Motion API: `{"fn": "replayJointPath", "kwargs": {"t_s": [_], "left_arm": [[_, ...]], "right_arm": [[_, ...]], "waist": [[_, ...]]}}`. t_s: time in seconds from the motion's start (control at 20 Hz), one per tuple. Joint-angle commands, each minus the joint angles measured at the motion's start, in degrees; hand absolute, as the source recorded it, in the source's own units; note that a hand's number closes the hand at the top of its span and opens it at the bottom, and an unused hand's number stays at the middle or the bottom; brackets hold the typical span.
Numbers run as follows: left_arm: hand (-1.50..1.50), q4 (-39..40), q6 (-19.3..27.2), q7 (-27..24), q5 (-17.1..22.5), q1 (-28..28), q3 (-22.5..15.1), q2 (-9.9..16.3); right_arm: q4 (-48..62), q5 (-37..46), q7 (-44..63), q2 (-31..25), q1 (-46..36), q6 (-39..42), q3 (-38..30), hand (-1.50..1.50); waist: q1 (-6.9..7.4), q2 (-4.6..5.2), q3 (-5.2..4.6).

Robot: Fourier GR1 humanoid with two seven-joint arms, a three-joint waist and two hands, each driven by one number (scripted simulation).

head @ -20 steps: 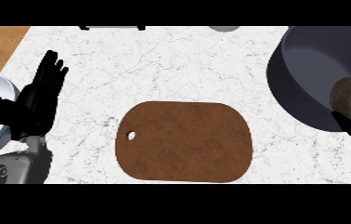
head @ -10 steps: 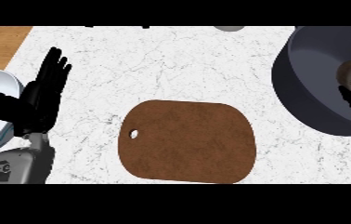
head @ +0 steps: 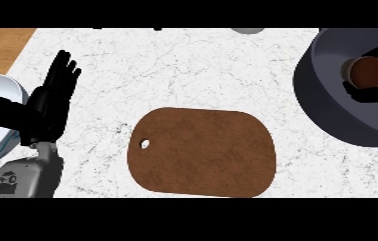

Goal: Pick the cupcake from the cutting board and place it in the pot

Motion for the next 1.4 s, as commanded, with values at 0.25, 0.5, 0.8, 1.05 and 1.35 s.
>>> {"fn": "replayJointPath", "kwargs": {"t_s": [0.25,0.5,0.8,1.05,1.35], "left_arm": [[0.0,1.86,-0.62,-0.12,0.03,-2.49,0.49,0.14],[0.0,0.71,-0.61,-0.28,-0.14,-0.04,0.16,-0.27],[0.0,-0.54,-0.12,1.79,-0.23,-1.41,1.15,0.71],[0.0,0.65,-3.21,-0.07,1.88,-0.67,3.45,2.65],[0.0,0.9,-2.83,-0.86,1.59,-0.45,3.04,1.56]], "right_arm": [[21.37,-4.14,-7.79,1.0,-10.69,12.82,-2.06,-1.5],[23.19,-13.52,-17.09,2.58,-10.52,17.76,-9.76,-1.5],[29.62,-20.56,-19.22,-1.55,-13.3,25.1,-17.06,-1.5],[34.71,-23.41,-21.52,-7.67,-12.21,31.4,-20.58,-1.5],[38.47,-23.81,-25.23,-15.7,-7.86,40.1,-21.81,-1.5]], "waist": [[0.3,0.3,0.06],[-0.14,0.2,0.17],[-0.18,0.22,0.13],[-0.18,0.25,0.09],[0.25,0.66,0.26]]}}
